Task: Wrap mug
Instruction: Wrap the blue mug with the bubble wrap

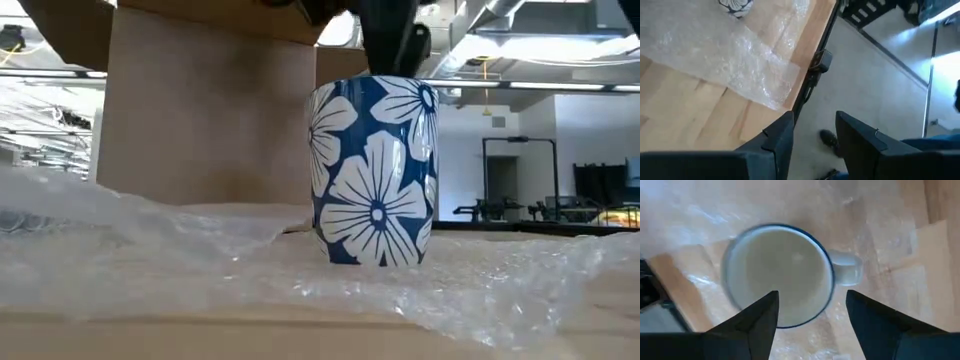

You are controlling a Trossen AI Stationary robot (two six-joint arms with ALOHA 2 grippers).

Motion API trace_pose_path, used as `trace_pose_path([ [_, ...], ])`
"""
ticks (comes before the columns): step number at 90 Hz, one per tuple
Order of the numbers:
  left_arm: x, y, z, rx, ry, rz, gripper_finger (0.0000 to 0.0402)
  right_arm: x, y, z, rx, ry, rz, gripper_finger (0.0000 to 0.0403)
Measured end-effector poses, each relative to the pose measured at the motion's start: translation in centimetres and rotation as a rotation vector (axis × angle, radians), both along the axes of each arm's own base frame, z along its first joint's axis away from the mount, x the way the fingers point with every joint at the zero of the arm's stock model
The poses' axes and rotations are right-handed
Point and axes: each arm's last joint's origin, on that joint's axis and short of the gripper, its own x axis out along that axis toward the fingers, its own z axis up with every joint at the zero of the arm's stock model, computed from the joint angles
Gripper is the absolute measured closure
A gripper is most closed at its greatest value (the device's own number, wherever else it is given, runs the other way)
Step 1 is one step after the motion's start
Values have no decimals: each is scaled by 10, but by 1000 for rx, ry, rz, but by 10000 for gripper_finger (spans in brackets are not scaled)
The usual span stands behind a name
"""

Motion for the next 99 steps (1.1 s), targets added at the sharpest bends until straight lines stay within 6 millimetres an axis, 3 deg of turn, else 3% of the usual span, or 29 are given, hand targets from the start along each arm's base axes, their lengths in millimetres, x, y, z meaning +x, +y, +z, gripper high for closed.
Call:
trace_pose_path([
  [22, -6, -4, 0, 1, -25, 18, 276, 6, 2, -11, 10, 5, 36, 235],
  [52, -6, -3, 0, 24, -29, 1, 276, 6, 2, -16, 11, 11, 30, 389],
  [81, -7, -3, 0, 44, -27, -16, 276, -24, -9, 33, 23, 34, -103, 400],
  [99, -9, -4, -1, 60, -24, -31, 276, -26, -12, 25, 5, 110, -114, 401],
])
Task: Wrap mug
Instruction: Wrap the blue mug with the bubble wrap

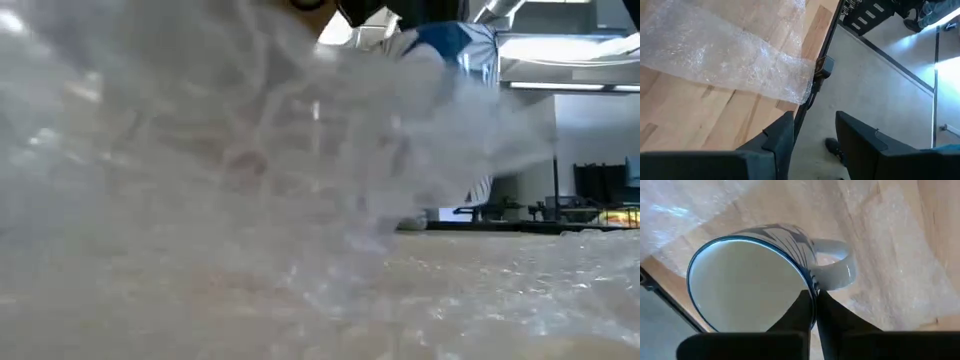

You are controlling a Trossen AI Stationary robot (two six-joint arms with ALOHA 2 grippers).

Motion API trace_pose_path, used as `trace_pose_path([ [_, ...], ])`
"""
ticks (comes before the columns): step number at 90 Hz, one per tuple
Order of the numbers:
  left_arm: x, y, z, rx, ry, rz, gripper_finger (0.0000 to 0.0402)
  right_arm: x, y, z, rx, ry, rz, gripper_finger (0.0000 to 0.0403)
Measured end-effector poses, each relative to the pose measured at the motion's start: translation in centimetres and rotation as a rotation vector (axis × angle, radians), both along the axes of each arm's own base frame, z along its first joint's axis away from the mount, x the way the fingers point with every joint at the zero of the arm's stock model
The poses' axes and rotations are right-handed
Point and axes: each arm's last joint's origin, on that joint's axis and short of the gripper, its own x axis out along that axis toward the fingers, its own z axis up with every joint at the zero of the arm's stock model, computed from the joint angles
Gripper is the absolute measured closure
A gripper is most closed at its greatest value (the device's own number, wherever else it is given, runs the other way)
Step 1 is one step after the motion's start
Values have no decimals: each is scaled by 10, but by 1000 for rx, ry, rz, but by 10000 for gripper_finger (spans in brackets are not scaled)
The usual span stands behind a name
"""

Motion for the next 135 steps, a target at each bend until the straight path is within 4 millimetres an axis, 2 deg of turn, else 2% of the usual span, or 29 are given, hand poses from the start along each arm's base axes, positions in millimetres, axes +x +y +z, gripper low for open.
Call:
trace_pose_path([
  [14, -8, -5, 0, -1, 2, -22, 276, 4, -2, -18, -14, -7, -41, 402],
  [26, -15, -9, 0, -19, 6, -29, 276, -4, -4, -35, -26, 81, -47, 402],
  [43, -23, -14, 0, -41, 10, -35, 276, -3, 0, -43, 16, 62, -60, 402],
  [59, -30, -18, 0, -53, 13, -50, 276, 1, 0, -44, 28, 44, -251, 402],
  [68, -36, -20, 0, -55, 13, -54, 276, 11, 4, -44, 71, -36, -382, 403],
  [79, -43, -21, -2, -52, 26, -50, 276, 24, 7, -43, 134, -156, -418, 403],
  [104, -53, -22, -3, -36, 47, -54, 276, 22, 8, -11, 111, -181, -382, 403],
  [111, -53, -22, -3, -33, 47, -55, 276, 19, 10, -14, 85, -160, -349, 403],
  [126, -53, -21, -4, -25, 47, -61, 276, 29, 9, -31, 87, -155, -249, 403],
  [135, -55, -21, -4, -19, 51, -62, 276, 33, 6, -32, 90, -185, -183, 403],
])
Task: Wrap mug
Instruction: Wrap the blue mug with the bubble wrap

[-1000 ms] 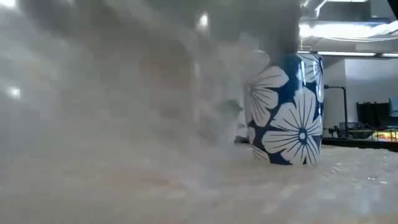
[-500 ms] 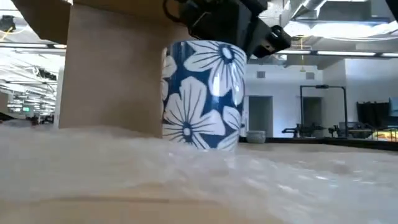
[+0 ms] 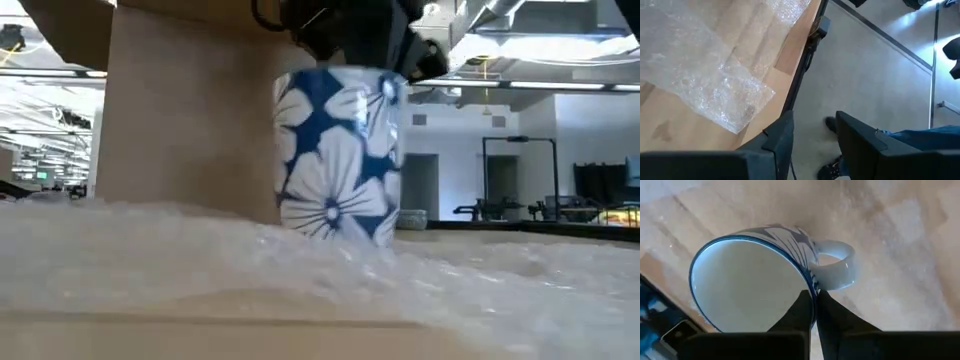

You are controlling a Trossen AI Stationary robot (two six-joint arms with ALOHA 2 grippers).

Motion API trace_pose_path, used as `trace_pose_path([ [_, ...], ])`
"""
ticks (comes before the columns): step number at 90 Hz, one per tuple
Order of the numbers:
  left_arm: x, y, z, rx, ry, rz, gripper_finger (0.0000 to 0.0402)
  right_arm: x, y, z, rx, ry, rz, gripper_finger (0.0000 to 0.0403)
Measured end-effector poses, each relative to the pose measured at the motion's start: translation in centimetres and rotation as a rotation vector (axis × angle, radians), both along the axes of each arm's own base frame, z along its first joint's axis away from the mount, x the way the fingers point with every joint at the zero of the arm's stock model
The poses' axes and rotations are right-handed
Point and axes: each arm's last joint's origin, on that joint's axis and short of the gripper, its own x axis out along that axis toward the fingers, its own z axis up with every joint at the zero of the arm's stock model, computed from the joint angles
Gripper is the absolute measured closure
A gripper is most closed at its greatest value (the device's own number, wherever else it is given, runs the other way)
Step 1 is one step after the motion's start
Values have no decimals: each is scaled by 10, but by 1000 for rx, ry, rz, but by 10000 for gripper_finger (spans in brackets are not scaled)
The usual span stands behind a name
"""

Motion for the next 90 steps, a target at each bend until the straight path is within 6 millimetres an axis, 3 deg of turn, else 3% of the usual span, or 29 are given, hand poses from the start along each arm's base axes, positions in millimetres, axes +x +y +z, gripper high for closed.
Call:
trace_pose_path([
  [34, -2, -1, 0, -36, 10, 41, 276, 14, -23, -3, -41, -104, 247, 403],
  [60, -1, 0, 0, -64, -10, 103, 276, 19, -15, -14, 20, -111, 323, 398],
  [71, -1, 0, 0, -67, -10, 108, 276, 19, -13, -15, 10, -114, 330, 371],
  [90, -1, 0, 0, -66, -12, 109, 276, 19, -18, -16, 17, -93, 322, 284],
])
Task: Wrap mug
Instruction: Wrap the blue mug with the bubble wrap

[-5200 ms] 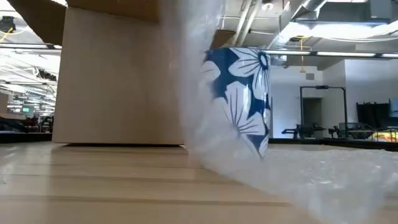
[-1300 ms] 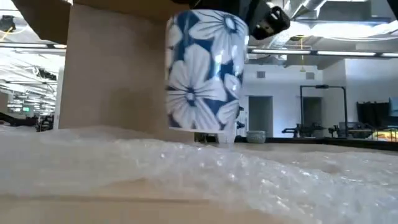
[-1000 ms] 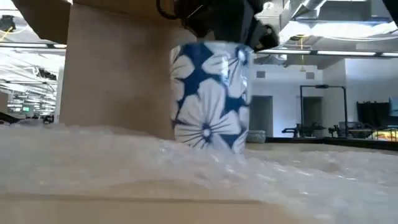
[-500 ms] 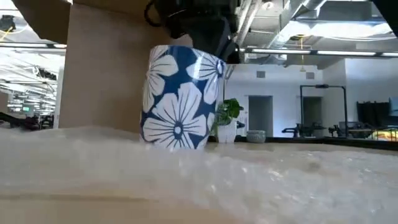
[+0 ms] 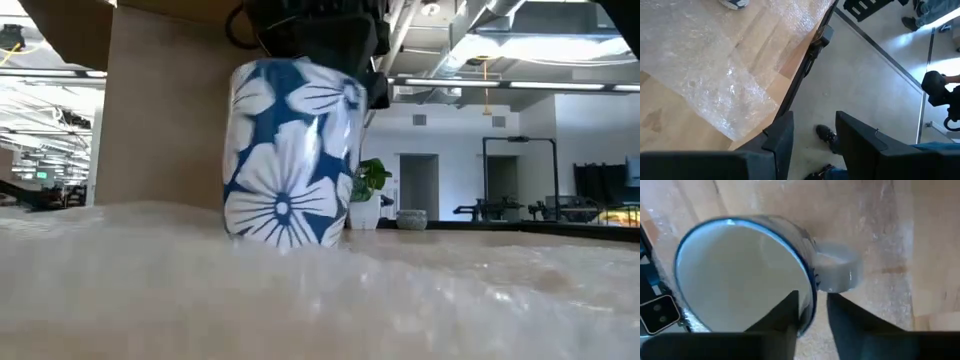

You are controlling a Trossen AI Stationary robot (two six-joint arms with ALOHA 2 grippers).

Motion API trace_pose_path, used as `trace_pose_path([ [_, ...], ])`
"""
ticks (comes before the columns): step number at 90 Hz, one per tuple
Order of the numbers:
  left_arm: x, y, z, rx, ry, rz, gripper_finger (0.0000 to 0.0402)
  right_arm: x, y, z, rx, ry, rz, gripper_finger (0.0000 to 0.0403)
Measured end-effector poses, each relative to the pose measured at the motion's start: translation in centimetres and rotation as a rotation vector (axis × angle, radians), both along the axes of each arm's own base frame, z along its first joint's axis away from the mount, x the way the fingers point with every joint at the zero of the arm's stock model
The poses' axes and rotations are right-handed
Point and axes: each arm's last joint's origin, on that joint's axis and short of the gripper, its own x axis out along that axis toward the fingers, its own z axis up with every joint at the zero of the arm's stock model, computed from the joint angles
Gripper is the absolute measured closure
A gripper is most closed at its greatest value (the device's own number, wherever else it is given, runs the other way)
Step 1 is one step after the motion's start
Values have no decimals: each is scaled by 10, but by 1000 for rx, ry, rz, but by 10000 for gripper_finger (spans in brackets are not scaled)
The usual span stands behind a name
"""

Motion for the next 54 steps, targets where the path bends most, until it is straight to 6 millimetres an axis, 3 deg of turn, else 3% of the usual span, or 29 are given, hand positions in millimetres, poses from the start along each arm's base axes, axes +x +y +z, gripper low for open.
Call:
trace_pose_path([
  [23, 0, 0, 0, 1, 0, 0, 276, 4, 0, 37, 37, -77, -23, 206],
  [43, 0, 0, 0, 1, 0, 0, 276, 3, 4, 73, 50, -166, -26, 204],
  [54, 2, -1, -1, -26, 1, 34, 276, -6, 30, 84, 39, -188, 23, 211],
])
